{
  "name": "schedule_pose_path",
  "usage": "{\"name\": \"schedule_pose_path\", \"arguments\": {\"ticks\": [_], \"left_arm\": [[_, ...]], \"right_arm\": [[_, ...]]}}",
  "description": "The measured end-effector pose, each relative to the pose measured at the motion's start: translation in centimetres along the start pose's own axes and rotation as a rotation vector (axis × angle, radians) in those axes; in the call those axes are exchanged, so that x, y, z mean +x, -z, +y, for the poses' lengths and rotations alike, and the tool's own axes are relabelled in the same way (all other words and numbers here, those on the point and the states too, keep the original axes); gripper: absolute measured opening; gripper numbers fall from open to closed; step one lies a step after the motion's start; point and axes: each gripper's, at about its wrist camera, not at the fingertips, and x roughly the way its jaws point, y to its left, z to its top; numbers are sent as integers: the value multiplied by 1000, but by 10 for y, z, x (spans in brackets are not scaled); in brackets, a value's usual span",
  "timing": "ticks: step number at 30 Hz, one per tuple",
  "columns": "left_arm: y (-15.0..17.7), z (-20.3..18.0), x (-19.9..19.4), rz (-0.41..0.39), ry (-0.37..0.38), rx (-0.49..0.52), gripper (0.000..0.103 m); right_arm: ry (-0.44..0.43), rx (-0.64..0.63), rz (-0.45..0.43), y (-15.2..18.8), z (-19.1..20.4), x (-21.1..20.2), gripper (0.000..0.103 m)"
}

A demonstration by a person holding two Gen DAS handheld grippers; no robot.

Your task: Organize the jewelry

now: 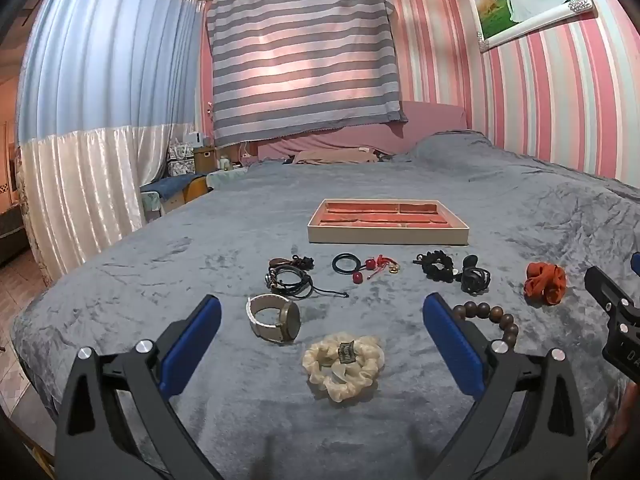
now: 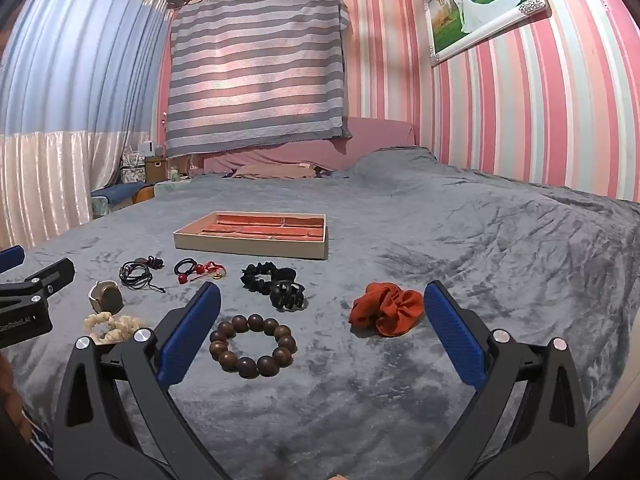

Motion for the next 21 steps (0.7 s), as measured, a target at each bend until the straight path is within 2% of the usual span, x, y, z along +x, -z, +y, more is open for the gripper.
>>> {"name": "schedule_pose_path", "arguments": {"ticks": [12, 21], "left_arm": [[-2, 8, 7, 8, -5, -6, 99], [-1, -2, -4, -9, -5, 19, 99]], "right_arm": [[0, -2, -4, 1, 0, 0, 99], [-2, -1, 4, 1, -2, 1, 99]]}}
